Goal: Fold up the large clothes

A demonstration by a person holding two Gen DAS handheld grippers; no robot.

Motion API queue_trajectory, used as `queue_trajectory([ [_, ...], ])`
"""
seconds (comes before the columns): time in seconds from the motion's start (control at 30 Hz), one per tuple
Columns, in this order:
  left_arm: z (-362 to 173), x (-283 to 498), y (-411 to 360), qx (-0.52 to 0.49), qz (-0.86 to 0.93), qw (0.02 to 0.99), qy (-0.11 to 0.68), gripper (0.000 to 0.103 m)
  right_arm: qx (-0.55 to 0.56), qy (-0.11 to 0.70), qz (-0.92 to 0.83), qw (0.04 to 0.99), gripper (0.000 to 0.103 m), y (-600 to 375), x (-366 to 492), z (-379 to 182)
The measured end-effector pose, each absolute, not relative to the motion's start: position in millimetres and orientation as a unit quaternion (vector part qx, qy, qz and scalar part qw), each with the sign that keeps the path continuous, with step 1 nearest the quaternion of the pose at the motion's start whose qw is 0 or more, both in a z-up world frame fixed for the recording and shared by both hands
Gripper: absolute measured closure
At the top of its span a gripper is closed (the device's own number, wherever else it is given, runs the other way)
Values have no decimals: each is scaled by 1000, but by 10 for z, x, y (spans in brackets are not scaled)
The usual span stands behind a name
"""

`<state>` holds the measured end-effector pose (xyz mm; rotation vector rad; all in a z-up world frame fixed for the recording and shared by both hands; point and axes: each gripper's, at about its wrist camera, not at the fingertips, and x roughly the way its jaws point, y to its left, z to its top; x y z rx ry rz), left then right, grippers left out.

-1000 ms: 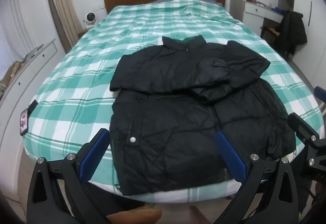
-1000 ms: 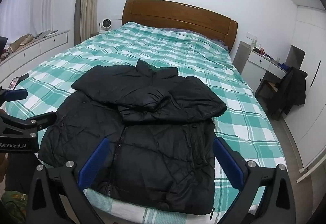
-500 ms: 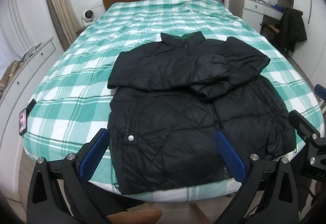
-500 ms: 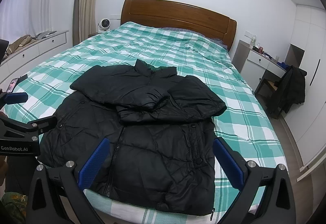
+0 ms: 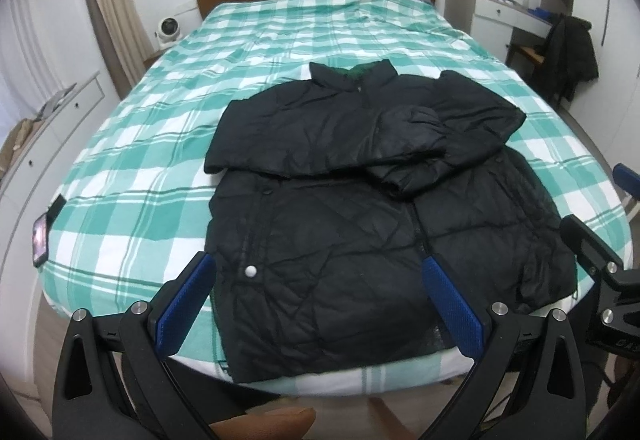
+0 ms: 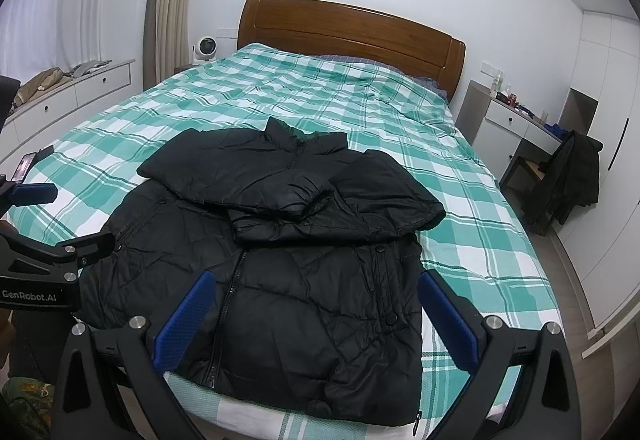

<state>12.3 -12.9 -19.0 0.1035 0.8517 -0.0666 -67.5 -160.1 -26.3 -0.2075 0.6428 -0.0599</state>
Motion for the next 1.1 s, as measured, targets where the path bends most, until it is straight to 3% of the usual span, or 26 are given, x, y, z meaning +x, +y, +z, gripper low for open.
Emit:
queue_trajectory([
  [1.1, -120, 40, -176, 44, -83, 914, 395, 0, -99, 306, -31, 946, 0, -1569, -716, -225],
])
